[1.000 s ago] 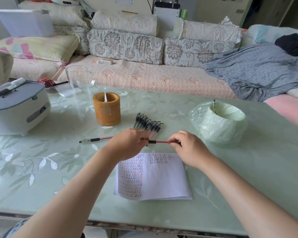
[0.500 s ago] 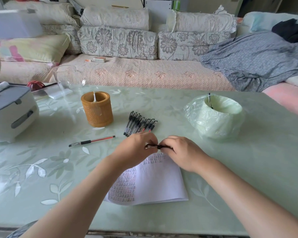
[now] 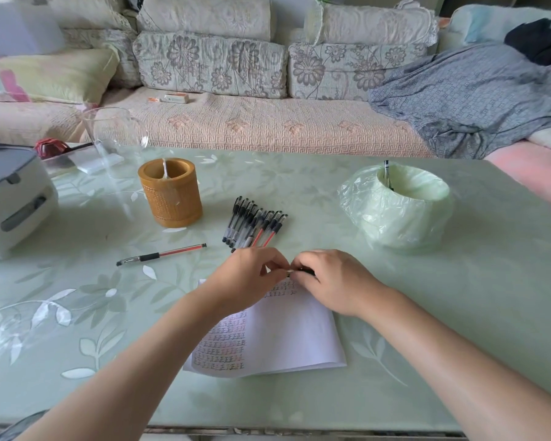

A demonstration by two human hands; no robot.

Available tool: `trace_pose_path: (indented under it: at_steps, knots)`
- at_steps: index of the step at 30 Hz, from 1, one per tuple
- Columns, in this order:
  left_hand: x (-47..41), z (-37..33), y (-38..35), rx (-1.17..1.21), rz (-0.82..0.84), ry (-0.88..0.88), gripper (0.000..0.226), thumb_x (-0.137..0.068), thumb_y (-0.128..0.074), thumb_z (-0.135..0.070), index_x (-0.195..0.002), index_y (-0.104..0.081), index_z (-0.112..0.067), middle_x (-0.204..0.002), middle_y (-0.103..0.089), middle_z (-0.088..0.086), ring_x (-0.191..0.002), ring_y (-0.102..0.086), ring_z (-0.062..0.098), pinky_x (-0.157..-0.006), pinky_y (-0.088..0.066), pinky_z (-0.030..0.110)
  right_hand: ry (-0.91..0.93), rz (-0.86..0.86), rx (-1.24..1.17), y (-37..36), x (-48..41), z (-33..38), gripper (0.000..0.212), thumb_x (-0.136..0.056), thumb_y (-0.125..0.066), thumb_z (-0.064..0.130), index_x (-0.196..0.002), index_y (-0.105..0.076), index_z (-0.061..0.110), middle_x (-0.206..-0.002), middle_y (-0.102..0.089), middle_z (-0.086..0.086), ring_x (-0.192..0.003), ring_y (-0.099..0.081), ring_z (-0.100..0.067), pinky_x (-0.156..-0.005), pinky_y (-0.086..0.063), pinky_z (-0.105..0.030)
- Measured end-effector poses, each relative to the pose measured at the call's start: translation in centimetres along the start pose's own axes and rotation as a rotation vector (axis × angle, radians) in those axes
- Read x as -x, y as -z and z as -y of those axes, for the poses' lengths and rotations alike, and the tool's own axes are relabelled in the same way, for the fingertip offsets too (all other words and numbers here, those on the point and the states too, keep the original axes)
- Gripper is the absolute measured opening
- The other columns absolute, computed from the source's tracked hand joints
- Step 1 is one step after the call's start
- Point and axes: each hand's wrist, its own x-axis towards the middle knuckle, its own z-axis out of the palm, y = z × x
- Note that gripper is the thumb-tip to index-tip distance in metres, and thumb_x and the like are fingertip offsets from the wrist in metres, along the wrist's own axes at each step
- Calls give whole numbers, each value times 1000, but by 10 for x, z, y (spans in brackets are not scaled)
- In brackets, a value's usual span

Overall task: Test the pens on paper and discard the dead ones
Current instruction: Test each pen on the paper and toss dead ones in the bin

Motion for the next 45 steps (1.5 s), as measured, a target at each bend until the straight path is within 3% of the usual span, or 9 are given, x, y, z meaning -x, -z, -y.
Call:
trace_pose_path:
  at_steps: [12, 16, 20, 23, 27, 30, 34, 39, 45]
  knots:
    - [-1, -2, -3, 76, -42, 70, 8, -86, -69, -20, -87, -72, -28, -72, -66, -13, -69, -59, 13, -65, -48, 26, -7, -51, 201, 0, 2, 6, 30, -98, -43, 48, -94, -60, 23, -83, -64, 1, -83, -58, -26, -63, -33, -33]
    - [-2, 0, 3, 75, -50, 70, 7, -85, -70, -21, -86, -72, -28, -78, -69, -10, -72, -60, 10, -68, -48, 24, -67, -39, 163, 3, 0, 10, 30, -96, -44, 55, -98, -62, 31, -68, -53, 6, -72, -51, -22, -62, -36, -32]
    - [-1, 2, 6, 32, -34, 45, 5, -87, -68, -21, -87, -71, -24, -76, -65, -13, -71, -58, 9, -68, -49, 24, -139, 48, 106, 4, -2, 8, 30, -93, -46, 54, -104, -63, 32, -84, -64, 6, -86, -60, -23, -72, -46, -33]
    - [-1, 4, 10, -32, -17, 51, 5, -89, -65, -21, -89, -68, -24, -73, -61, -16, -66, -56, 2, -63, -45, 16, -194, 55, -75, 6, 0, 0, 24, -94, -43, 30, -117, -50, 31, -91, -66, 1, -90, -60, -20, -81, -49, -37]
    - [0, 8, 13, -119, -1, 57, 7, -88, -62, -21, -88, -67, -24, -74, -61, -15, -62, -54, -7, -56, -39, 7, -244, -31, -296, 6, -1, -2, 24, -91, -43, 5, -89, -45, 29, -70, -53, 2, -56, -45, -7, -56, -40, -23]
    - [1, 8, 12, -203, 26, 66, 9, -86, -59, -21, -89, -68, -24, -78, -65, -12, -66, -56, 2, -59, -47, 21, -316, -74, -721, 2, -4, 1, 38, -92, -40, -8, -77, -58, 21, -77, -55, -5, -53, -52, -16, -45, -41, -25]
    - [2, 6, 13, -276, 57, 70, 16, -84, -57, -21, -97, -62, -29, -83, -66, -9, -66, -55, 7, -56, -46, 24, -344, 16, -1154, 5, 0, 3, 49, -90, -31, -19, -106, -68, 8, -91, -58, -11, -66, -64, -21, -58, -53, -29]
    - [2, 9, 11, -308, 71, 65, 11, -81, -58, -24, -90, -63, -29, -83, -58, -11, -71, -55, 9, -60, -49, 25, -251, 27, -1060, -2, 10, -6, 27, -89, -64, 3, -114, -66, 13, -81, -55, -4, -72, -59, -18, -62, -51, -29]
    - [-3, 8, -4, -269, -22, 95, 23, -77, -72, -40, -87, -64, -21, -80, -55, -8, -72, -51, 13, -63, -46, 26, -288, 13, -902, -2, 13, -8, 16, -93, -52, -1, -100, -63, 9, -73, -62, -7, -57, -64, -25, -40, -36, -24]
